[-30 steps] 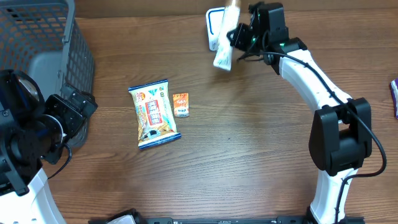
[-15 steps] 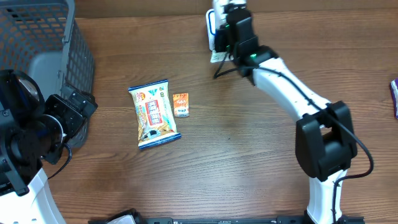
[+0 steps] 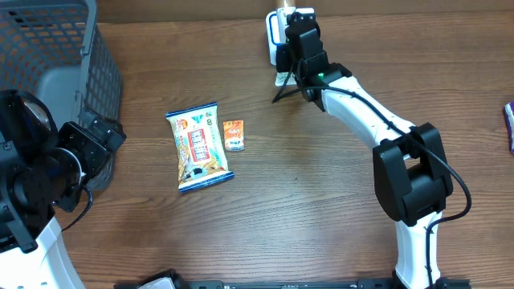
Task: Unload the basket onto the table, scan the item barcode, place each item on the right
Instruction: 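Hold the tube in front of the scanner window, then carry the tube off to the right side and release it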
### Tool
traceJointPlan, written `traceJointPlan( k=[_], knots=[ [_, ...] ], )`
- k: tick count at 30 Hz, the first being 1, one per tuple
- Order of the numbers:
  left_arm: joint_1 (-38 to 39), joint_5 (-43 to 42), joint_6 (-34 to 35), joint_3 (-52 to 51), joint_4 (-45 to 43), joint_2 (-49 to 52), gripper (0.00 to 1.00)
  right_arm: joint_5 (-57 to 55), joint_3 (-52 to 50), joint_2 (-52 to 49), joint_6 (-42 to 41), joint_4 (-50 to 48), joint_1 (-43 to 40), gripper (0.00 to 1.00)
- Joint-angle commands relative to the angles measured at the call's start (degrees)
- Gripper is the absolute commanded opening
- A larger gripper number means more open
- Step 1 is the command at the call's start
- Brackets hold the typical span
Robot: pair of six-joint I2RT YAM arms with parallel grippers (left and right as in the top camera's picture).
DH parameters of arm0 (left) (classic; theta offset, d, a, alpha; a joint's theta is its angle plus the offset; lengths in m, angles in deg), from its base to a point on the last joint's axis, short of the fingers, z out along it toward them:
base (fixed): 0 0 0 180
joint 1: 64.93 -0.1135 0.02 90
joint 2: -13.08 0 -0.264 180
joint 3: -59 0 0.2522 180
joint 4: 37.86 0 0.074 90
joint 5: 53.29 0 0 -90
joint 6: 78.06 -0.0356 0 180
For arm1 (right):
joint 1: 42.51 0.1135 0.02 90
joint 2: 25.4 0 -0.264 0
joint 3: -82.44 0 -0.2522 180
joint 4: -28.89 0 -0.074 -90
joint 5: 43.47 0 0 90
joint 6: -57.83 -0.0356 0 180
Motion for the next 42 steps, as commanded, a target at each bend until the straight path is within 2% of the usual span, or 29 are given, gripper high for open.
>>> traceJointPlan(
  k=[1, 6, 11, 20, 26, 32, 42],
  knots=[
    [-0.35, -0.04, -0.5, 0.11, -0.07, -0.26, 1.0, -1.05, 2.8, 1.62, -0.59, -0.79, 0.0, 0.04],
    [-0.35, -0.04, -0.5, 0.11, -0.07, -0.26, 0.99, -1.11, 7.56, 4.81, -1.25, 3.74, -2.05, 0.04],
    [-0.35, -0.04, -0.5, 0.11, -0.07, -0.26, 1.0, -2.1, 14.47, 8.79, -9.27, 15.13, -8.76, 0.04],
    [-0.35, -0.04, -0.5, 0.11, -0.07, -0.26, 1.0, -2.12, 16.31, 12.66, -20.48, 38.95, -31.71, 0.04],
    [-0.35, -0.04, -0.5, 0.11, -0.07, -0.26, 1.0, -2.1, 16.24, 10.34, -22.88, 50.86, -48.46, 0.04],
    [-0.35, -0.04, -0.52, 0.11, -0.07, -0.26, 1.0, -1.66, 13.33, 5.27, -23.06, 55.41, -63.34, 0.04],
    [-0.33, -0.04, -0.5, 0.11, -0.07, -0.26, 1.0, -4.59, 9.05, 4.35, -23.08, 55.78, -72.13, 0.04]
  ],
)
